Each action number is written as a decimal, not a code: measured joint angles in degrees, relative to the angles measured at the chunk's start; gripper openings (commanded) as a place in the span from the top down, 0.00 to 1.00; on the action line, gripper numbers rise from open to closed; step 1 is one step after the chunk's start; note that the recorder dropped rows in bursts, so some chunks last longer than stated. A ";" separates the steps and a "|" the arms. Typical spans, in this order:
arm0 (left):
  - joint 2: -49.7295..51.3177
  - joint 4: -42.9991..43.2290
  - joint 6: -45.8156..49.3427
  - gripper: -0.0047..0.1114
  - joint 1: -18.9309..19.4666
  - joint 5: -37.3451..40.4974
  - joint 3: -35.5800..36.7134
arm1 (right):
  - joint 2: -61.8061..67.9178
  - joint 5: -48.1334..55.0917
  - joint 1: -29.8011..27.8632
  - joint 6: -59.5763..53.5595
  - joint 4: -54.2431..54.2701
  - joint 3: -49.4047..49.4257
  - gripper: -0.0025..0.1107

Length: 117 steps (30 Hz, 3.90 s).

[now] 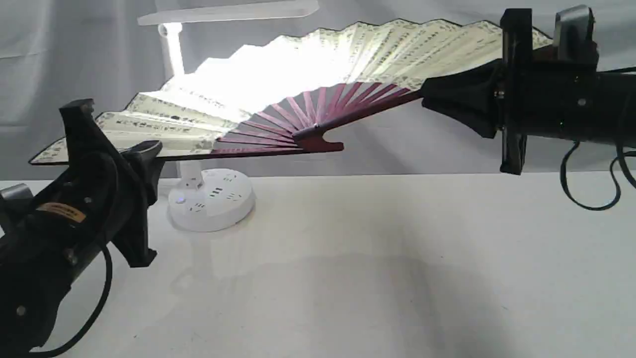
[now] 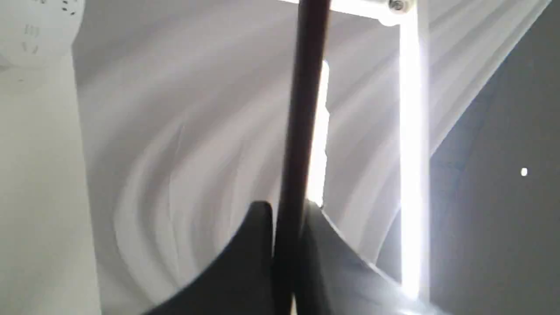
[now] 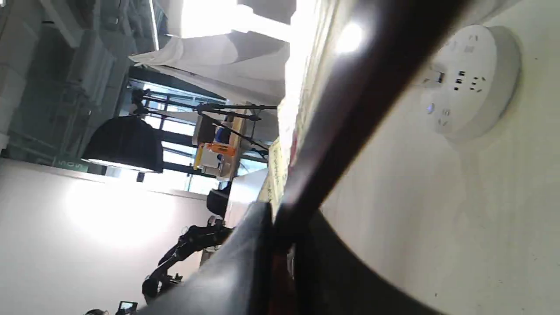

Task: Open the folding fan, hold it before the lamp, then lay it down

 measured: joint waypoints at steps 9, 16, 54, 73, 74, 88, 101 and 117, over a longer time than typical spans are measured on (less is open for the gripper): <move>0.00 -0.17 0.19 0.96 0.00 3.22 1.72 | 0.00 -1.16 0.00 0.35 -0.64 4.04 0.98; 3.47 2.77 0.43 0.96 0.00 3.25 2.47 | 0.00 -2.68 0.00 0.35 -5.19 4.04 0.98; 29.58 37.11 -17.89 0.72 0.15 -2.50 -16.38 | 0.18 -12.54 -14.88 -0.91 -9.55 13.79 0.98; 29.94 39.80 -17.79 0.48 0.49 0.45 -16.87 | 7.82 -19.28 -14.88 -3.69 -9.75 13.79 0.98; 29.94 40.10 -17.79 0.48 0.49 0.45 -16.87 | 8.46 -19.85 -14.88 -4.21 -9.75 13.79 0.98; 29.94 45.33 -14.79 0.48 0.49 0.45 -16.87 | 11.90 -27.43 -14.88 -7.06 -14.79 13.79 0.59; 28.40 53.45 -14.63 0.48 0.49 0.45 -16.87 | 11.33 -17.82 -14.88 -7.06 -19.86 13.79 0.57; 7.56 102.79 -34.95 0.48 0.49 19.67 -16.87 | -4.38 -7.29 -14.88 10.82 -43.10 13.79 0.57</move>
